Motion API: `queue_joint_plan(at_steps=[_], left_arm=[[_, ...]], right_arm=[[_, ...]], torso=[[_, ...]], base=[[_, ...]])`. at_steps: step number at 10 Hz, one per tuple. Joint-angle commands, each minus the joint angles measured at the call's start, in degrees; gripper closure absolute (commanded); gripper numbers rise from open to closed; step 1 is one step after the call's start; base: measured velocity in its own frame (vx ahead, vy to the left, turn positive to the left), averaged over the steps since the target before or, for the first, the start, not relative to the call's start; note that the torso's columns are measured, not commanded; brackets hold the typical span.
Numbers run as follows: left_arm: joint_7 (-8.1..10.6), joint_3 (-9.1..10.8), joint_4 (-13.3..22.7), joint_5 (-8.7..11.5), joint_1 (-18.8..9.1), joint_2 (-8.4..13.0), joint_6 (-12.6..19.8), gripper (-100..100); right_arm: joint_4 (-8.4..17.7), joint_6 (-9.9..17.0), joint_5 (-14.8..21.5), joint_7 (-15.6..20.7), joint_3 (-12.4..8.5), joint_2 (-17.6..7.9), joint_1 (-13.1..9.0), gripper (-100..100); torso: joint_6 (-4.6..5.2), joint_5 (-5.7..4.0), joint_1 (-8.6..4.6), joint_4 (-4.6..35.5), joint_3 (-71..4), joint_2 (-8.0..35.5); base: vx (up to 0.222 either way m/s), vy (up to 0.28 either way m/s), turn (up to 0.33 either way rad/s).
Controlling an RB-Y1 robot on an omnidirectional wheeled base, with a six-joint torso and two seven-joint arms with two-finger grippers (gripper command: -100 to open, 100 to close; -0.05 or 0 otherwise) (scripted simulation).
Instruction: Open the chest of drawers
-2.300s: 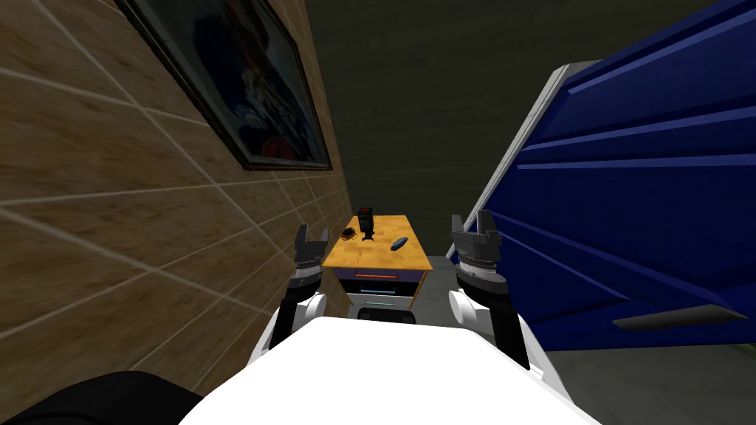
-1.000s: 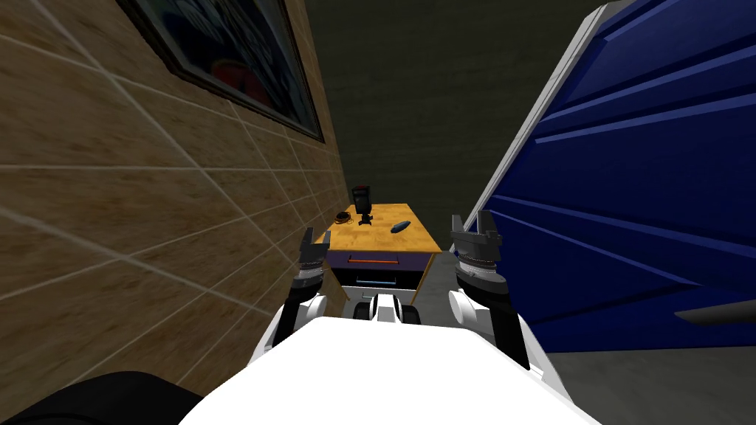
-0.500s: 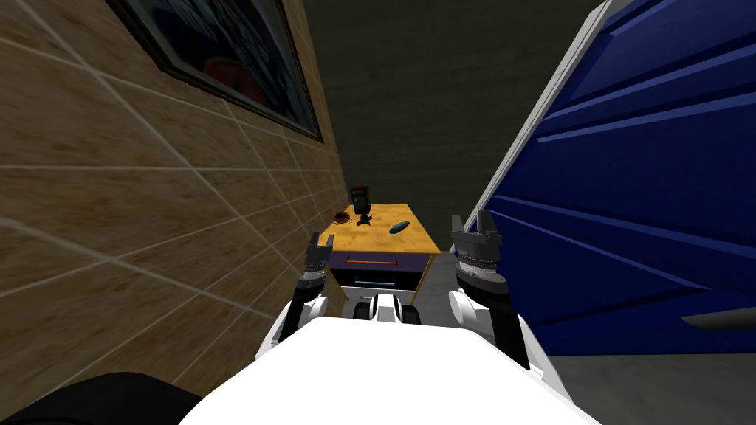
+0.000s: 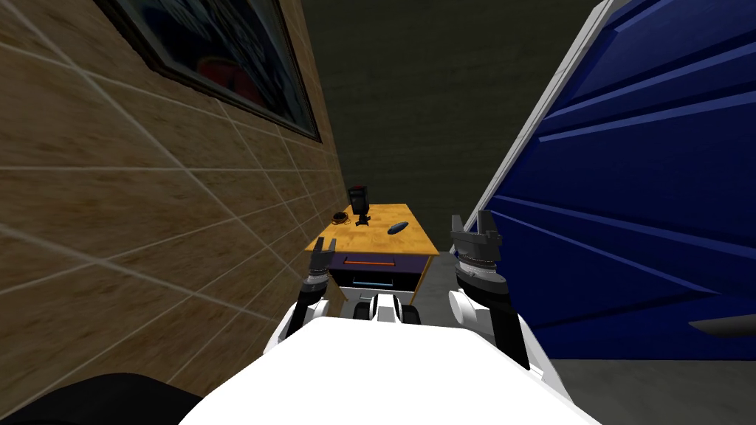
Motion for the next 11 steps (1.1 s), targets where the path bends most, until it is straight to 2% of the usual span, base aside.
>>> queue_joint_plan(at_steps=[1, 2, 5, 6, 7, 8, 9, 10, 11], left_arm=[[-0.33, -0.22, 4.1, -0.3, -0.7, 0.4, -2.9, -100], [-0.33, -0.22, 4.1, -0.3, -0.7, 0.4, -2.9, -100], [-0.79, -0.58, 8.1, -0.7, -1.6, 0.8, -6.6, -100], [-0.79, -0.58, 9.0, -0.7, -1.6, 0.8, -6.6, -100], [-1.02, -0.77, 10.5, -0.9, -2.1, 0.9, -8.6, -100], [-1.02, -0.77, 11.6, -0.9, -2.1, 0.9, -8.6, -100], [-1.26, -0.96, 13.8, -1.2, -2.6, 1.1, -10.5, -100], [-1.26, -0.96, 14.2, -1.2, -2.6, 1.1, -10.5, -100], [-1.51, -1.16, 15.9, -1.4, -3.1, 1.2, -12.5, -100]], right_arm=[[0.0, 0.0, 0.0, 0.0, 0.0, 0.0, 0.0, 0], [0.0, 0.0, 0.0, 0.0, 0.0, 0.0, 0.0, 0], [0.0, 0.0, 0.0, 0.0, 0.0, 0.0, 0.0, 0], [0.0, 0.0, 0.0, 0.0, 0.0, 0.0, 0.0, 0], [0.0, 0.0, 0.0, 0.0, 0.0, 0.0, 0.0, 0], [0.0, 0.0, 0.0, 0.0, 0.0, 0.0, 0.0, 0], [0.0, 0.0, 0.0, 0.0, 0.0, 0.0, 0.0, 0], [0.0, 0.0, 0.0, 0.0, 0.0, 0.0, 0.0, 0], [0.0, 0.0, 0.0, 0.0, 0.0, 0.0, 0.0, 0]], torso=[[0.0, -0.01, -0.01, 0.0, 0.0, 0.0], [0.02, 0.04, -0.03, -0.1, 0.0, 0.0], [0.11, 0.21, 0.01, -0.3, -0.1, -0.3], [0.15, 0.28, 0.02, -0.5, -0.2, -0.4], [0.2, 0.35, 0.02, -0.6, -0.2, -0.6], [0.21, 0.34, 0.01, -0.6, -0.3, -0.6], [0.19, 0.32, 0.01, -0.6, -0.2, -0.6], [0.21, 0.4, 0.04, -0.7, -0.2, -0.7], [0.26, 0.44, 0.07, -0.7, -0.3, -0.7]], base=[[0.011, -0.015, 0.014], [0.009, -0.011, 0.011], [0.006, -0.014, 0.013], [0.008, -0.011, 0.016], [0.006, -0.023, 0.009], [0.002, -0.031, -0.001], [0.009, -0.026, 0.019], [0.009, -0.015, 0.015], [0.009, -0.016, 0.011]])
